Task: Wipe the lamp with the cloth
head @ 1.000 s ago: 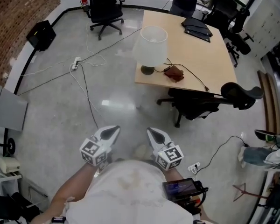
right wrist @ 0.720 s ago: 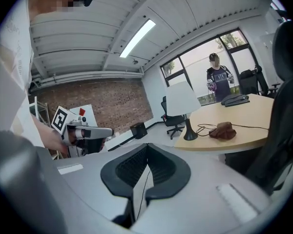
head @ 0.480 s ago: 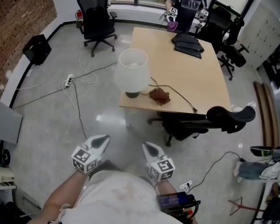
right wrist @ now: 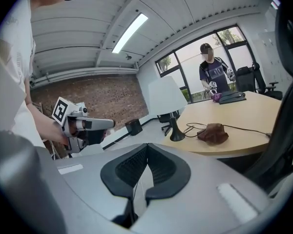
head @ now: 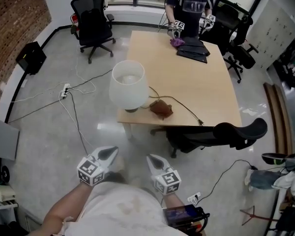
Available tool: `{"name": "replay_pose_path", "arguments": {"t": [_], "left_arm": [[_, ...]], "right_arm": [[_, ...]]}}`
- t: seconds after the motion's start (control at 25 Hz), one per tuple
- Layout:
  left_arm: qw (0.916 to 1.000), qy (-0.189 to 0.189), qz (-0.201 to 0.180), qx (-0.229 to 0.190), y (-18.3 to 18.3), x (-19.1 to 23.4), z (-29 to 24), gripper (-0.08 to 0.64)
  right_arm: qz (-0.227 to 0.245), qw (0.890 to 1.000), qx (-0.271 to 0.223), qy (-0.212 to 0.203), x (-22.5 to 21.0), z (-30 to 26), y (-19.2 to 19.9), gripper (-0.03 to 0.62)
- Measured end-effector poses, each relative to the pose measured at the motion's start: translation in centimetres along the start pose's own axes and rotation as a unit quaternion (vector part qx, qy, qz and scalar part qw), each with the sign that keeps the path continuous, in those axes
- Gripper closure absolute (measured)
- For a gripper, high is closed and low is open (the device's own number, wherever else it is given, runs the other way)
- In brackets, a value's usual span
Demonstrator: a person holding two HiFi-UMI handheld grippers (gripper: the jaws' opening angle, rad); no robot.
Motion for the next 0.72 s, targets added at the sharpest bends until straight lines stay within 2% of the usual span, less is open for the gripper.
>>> {"name": "replay_pose_path", "arguments": {"t": [0.12,0.44,0.72], "left_arm": [[0.9998,0.021,0.001,0.005,-0.2,0.2,-2.0,0.558],[0.9963,0.079,-0.031,0.015,-1.4,3.1,-6.5,0.558],[0.9942,0.108,-0.006,0.004,-2.2,7.1,-9.7,0.558]], "right_arm": [[-0.01,1.0,0.007,0.015,-1.3,-0.9,-0.2,0.578],[-0.015,0.997,0.005,0.077,-4.9,-4.7,-3.5,0.578],[0.004,0.995,0.012,0.103,-6.6,-8.9,-6.2,0.578]]}}
Point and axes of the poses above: the fingertips, and each gripper's own axes: z backward along the fingers, x to its left, y out of its underside, the point moved 4 cm from there along z, backward along the fingers, and after that the axes turned 10 degrees about -y, right-handed, at the moved point
